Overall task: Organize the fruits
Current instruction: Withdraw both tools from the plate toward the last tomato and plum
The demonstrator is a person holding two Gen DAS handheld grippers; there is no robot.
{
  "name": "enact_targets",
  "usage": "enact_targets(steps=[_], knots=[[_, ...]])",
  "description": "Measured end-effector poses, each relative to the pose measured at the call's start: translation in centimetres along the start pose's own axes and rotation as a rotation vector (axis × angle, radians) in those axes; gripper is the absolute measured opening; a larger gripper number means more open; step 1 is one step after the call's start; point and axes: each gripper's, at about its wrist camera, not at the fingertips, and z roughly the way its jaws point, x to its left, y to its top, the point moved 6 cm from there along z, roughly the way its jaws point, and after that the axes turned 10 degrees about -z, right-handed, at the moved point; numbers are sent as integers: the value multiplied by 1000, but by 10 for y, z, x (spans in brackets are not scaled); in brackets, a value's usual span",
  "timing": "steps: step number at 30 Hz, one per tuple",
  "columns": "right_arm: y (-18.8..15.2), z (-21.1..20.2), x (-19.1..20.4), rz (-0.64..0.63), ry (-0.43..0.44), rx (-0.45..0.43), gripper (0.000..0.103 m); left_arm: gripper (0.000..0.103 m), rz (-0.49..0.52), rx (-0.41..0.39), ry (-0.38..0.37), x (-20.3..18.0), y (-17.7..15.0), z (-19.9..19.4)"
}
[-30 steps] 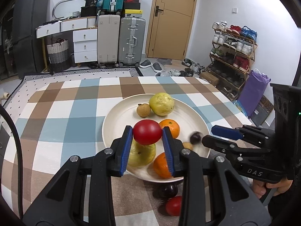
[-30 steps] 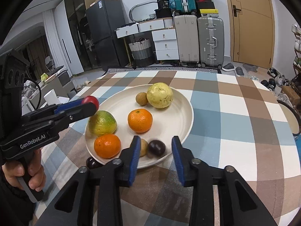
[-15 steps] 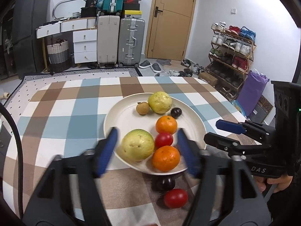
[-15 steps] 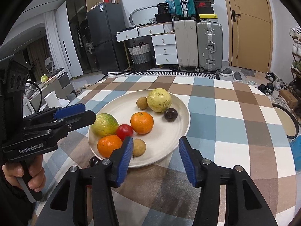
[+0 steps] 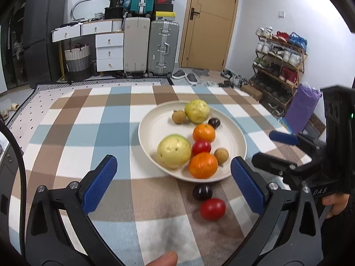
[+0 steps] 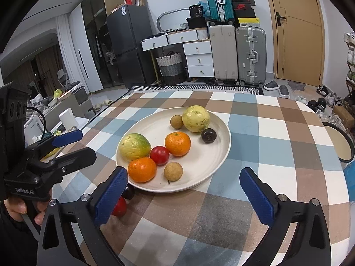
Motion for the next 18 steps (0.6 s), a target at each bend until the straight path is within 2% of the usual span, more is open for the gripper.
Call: enact_targets(steps=[9, 18], knots=[[-10, 2, 0, -7, -16, 45, 103, 102, 27, 83, 7, 0, -31, 9], [-21, 11, 9, -38, -10, 110, 103, 102, 63, 135, 7, -6, -41, 18]])
